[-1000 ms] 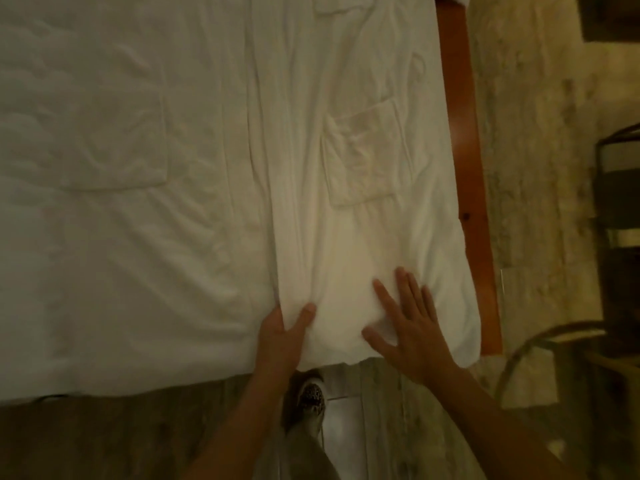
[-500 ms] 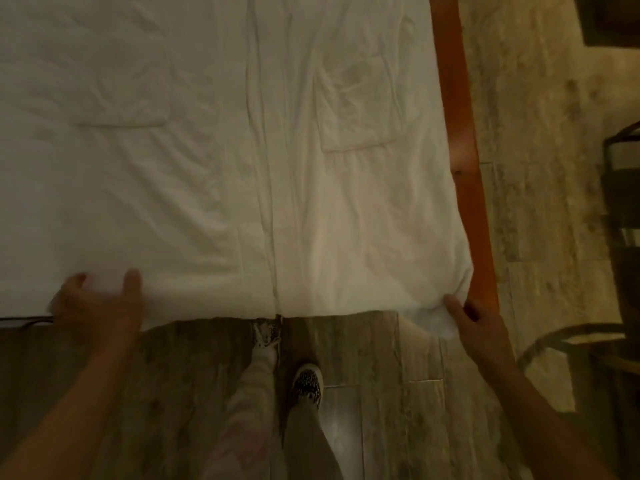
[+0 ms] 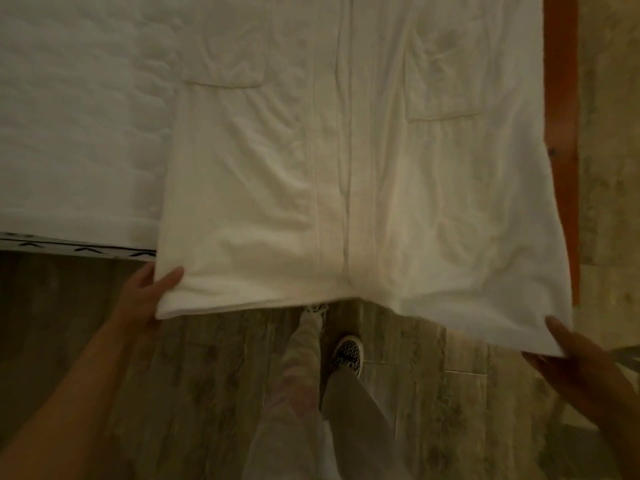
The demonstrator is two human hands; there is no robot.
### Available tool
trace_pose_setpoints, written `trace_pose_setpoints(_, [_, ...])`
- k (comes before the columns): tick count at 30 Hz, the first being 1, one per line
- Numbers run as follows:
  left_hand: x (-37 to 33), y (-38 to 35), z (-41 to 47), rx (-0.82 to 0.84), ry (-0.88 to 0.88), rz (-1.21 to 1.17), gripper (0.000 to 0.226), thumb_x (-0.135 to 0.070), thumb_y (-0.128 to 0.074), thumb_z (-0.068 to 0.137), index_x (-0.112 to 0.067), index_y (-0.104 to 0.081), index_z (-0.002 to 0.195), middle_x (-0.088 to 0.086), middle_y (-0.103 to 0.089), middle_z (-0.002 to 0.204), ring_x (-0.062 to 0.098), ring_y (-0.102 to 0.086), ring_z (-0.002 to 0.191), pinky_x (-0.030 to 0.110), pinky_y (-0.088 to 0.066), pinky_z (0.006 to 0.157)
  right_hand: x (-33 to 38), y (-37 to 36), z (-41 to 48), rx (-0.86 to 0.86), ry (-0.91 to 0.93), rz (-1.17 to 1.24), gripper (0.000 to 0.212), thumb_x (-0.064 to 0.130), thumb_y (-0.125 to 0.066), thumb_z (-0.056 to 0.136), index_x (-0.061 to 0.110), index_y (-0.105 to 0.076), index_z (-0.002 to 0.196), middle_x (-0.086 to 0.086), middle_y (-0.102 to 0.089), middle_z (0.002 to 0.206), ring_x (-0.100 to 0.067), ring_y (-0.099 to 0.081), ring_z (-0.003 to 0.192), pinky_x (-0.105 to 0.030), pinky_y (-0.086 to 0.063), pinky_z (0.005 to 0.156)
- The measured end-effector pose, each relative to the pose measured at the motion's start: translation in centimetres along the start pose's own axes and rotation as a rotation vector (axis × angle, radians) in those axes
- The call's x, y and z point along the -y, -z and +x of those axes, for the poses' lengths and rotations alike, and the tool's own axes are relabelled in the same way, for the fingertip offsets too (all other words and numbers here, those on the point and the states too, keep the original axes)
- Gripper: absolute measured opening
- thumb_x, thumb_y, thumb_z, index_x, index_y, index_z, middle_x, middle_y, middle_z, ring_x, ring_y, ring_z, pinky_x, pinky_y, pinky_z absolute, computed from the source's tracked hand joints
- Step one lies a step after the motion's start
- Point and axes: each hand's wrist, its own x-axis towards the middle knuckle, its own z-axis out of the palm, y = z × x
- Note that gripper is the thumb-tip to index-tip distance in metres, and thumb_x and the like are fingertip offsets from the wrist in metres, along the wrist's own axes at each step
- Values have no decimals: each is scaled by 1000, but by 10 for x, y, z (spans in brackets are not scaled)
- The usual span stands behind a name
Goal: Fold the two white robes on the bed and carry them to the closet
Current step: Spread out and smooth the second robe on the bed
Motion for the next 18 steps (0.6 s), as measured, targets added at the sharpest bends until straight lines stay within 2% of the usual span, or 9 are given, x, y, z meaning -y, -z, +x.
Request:
trace_pose_setpoints(3, [26, 9, -5, -109, -52, 188, 42, -21, -69, 92, 0, -61, 127, 17, -65, 118, 31, -62, 98, 41, -50, 85, -24, 21, 15, -146, -28, -303, 28, 28, -61, 98, 7, -58, 116, -7, -68, 99, -20, -66, 86, -20, -60, 62])
trace_pose_setpoints(5, [30, 5, -6, -93, -26, 261, 46, -22, -72, 91, 4, -61, 126, 20, -65, 118, 31, -62, 99, 40, -49, 86, -36, 26, 32, -241, 9, -572, 32, 18, -65, 96, -6, -62, 117, -14, -68, 85, -26, -62, 74, -24, -59, 55])
trace_pose_setpoints(7, [32, 0, 0, -58, 21, 293, 57, -20, -81, 82, 7, -59, 127, 20, -64, 118, 37, -61, 105, 41, -47, 90, -35, 16, 42, -249, -66, -843, 29, 19, -63, 98, -9, -72, 96, -14, -70, 66, -32, -65, 67, -40, -62, 68])
trace_pose_setpoints(9, [29, -7, -2, 5, 37, 286, 57, -13, -82, 79, 6, -58, 127, 12, -60, 114, 37, -59, 109, 39, -45, 91, -32, -7, 43, -200, -163, -1085, 45, 32, -58, 100, 0, -73, 73, -11, -71, 63, -31, -70, 66, -36, -58, 74])
trace_pose_setpoints(11, [23, -10, -3, -35, -20, 334, 41, -15, -79, 81, -1, -64, 116, 11, -61, 105, 35, -61, 104, 39, -46, 87, -22, -47, 40, -120, -158, -1249, 45, 41, -54, 100, 10, -70, 72, -3, -73, 68, -20, -72, 68, -24, -52, 64])
trace_pose_setpoints(13, [7, -16, -4, -106, -147, 437, 20, -15, -75, 84, -9, -68, 101, 14, -67, 101, 32, -63, 92, 37, -46, 81, -19, -86, 41, -33, -101, -1324, 39, 53, -52, 96, 17, -66, 86, -3, -75, 93, -17, -72, 82, -21, -52, 68])
trace_pose_setpoints(15, [-12, -17, 10, -149, -285, 497, 26, -23, -74, 82, -8, -69, 103, 15, -70, 99, 33, -65, 87, 37, -49, 77, -4, -140, 30, 29, -5, -1349, 54, 65, -49, 87, 17, -66, 106, -7, -71, 116, -23, -68, 106, -24, -50, 86])
trace_pose_setpoints(16, [-28, -17, 16, -135, -325, 515, 35, -34, -68, 80, -9, -69, 106, 12, -70, 100, 33, -66, 88, 38, -51, 78, 8, -169, 19, 89, 49, -1348, 54, 64, -44, 90, 19, -65, 110, -4, -69, 116, -21, -65, 113, -23, -48, 90])
trace_pose_setpoints(18, [-59, -16, 31, -118, -413, 567, 50, -51, -53, 80, -17, -69, 112, 4, -68, 105, 29, -67, 95, 39, -54, 84, 31, -224, -1, 156, 205, -1353, 56, 65, -35, 93, 20, -65, 109, 0, -68, 109, -12, -65, 107, -17, -44, 82])
